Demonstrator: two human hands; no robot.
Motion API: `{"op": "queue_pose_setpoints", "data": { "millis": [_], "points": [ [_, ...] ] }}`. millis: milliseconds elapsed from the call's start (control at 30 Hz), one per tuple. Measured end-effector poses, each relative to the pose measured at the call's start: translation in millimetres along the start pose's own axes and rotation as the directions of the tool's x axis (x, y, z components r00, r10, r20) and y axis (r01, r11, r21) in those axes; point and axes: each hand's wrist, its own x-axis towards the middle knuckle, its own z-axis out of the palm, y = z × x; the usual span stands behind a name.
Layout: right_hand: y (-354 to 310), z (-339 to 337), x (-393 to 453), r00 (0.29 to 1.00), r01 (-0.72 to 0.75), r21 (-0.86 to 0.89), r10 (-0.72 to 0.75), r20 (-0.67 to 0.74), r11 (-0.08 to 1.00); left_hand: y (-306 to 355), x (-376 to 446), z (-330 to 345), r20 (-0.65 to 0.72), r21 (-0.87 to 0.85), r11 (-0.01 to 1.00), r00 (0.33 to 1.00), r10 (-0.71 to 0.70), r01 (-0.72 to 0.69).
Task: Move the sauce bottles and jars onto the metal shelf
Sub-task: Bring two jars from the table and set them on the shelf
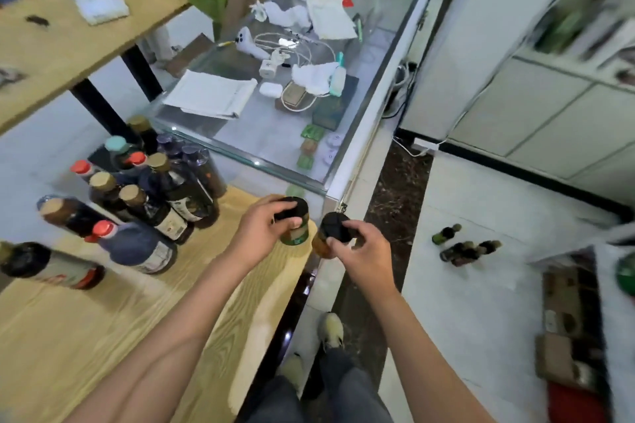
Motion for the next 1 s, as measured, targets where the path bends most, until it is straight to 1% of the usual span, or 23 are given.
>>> {"op": "queue_pose_setpoints", "data": {
  "millis": [67,167,233,300,400,500,600,700,767,833,900,1000],
  "points": [
    [-0.2,-21.2,-14.7,0.993,-0.066,0.087,0.073,-0.089,0.994,19.6,-1.5,9.2,0.061,-0.063,0.996,0.996,0.061,-0.057],
    [3.7,-61.1,-43.1,0.956,-0.132,0.170,0.171,-0.237,0.977,59.7,-7.5,31.8,0.177,-0.088,0.986,0.972,0.157,-0.143],
    [6.9,-88.9,-62.0,0.927,-0.135,0.259,0.214,-0.307,0.956,90.4,-15.5,47.3,0.246,-0.100,0.976,0.945,0.214,-0.194],
    [12.5,-120.6,-83.8,0.893,-0.119,0.337,0.249,-0.375,0.934,124.7,-28.5,66.9,0.324,-0.149,0.962,0.908,0.266,-0.228],
    [17.7,-173.8,-118.4,0.829,-0.059,0.390,0.263,-0.493,0.919,178.6,-54.8,100.6,0.412,-0.175,0.945,0.852,0.325,-0.276],
    [26.7,-237.0,-164.0,0.738,0.027,0.402,0.253,-0.626,0.915,243.1,-91.3,142.6,0.478,-0.196,0.917,0.783,0.398,-0.346],
    [39.7,-302.1,-212.1,0.643,0.083,0.426,0.278,-0.713,0.901,306.7,-132.0,187.0,0.520,-0.272,0.882,0.712,0.472,-0.386],
    [58.4,-373.7,-269.6,0.541,0.126,0.428,0.300,-0.786,0.895,372.6,-184.1,239.6,0.579,-0.342,0.862,0.639,0.506,-0.374],
    [68.2,-418.1,-306.7,0.479,0.154,0.408,0.293,-0.827,0.900,412.3,-219.2,270.8,0.615,-0.387,0.841,0.574,0.541,-0.378],
    [81.2,-463.6,-345.7,0.422,0.174,0.383,0.283,-0.861,0.907,451.6,-256.2,305.1,0.629,-0.422,0.808,0.509,0.587,-0.410],
    [91.6,-504.7,-379.9,0.376,0.178,0.359,0.274,-0.885,0.916,486.2,-290.6,333.3,0.628,-0.459,0.784,0.472,0.619,-0.417],
    [107.8,-562.1,-429.8,0.282,0.191,0.303,0.243,-0.928,0.934,536.3,-340.5,376.0,0.602,-0.525,0.726,0.409,0.686,-0.445]
  ]
}}
